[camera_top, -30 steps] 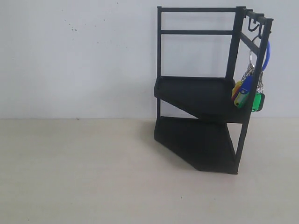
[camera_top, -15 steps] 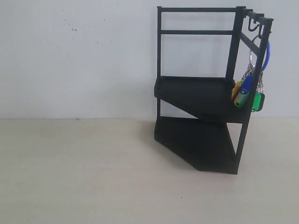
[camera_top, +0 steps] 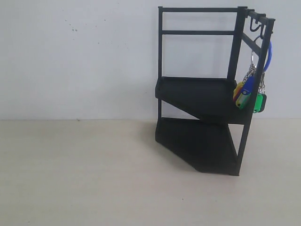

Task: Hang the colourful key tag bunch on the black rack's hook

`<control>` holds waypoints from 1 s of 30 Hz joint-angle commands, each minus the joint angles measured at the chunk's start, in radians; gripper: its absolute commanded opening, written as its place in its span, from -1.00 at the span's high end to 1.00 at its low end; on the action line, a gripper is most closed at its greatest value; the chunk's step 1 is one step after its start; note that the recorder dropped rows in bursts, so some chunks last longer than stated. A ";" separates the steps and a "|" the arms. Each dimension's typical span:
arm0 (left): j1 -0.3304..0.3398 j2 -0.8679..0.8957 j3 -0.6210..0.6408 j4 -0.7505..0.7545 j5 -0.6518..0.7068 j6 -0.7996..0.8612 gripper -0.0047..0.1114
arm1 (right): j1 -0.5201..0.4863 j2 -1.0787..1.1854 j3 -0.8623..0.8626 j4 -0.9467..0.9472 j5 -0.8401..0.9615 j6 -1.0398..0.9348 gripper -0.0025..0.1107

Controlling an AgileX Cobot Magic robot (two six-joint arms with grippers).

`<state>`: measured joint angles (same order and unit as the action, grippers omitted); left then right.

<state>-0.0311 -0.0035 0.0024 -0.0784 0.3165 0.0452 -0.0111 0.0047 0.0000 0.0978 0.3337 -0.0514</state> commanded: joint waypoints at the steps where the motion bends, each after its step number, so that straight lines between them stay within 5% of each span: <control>1: 0.003 0.004 -0.002 -0.007 -0.009 0.000 0.84 | 0.006 -0.005 0.000 0.000 0.002 0.001 0.96; 30: 0.003 0.004 -0.002 -0.007 -0.009 0.000 0.84 | 0.014 -0.005 0.000 0.000 0.002 0.001 0.96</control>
<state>-0.0311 -0.0035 0.0024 -0.0784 0.3165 0.0452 0.0008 0.0047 0.0000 0.1016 0.3375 -0.0493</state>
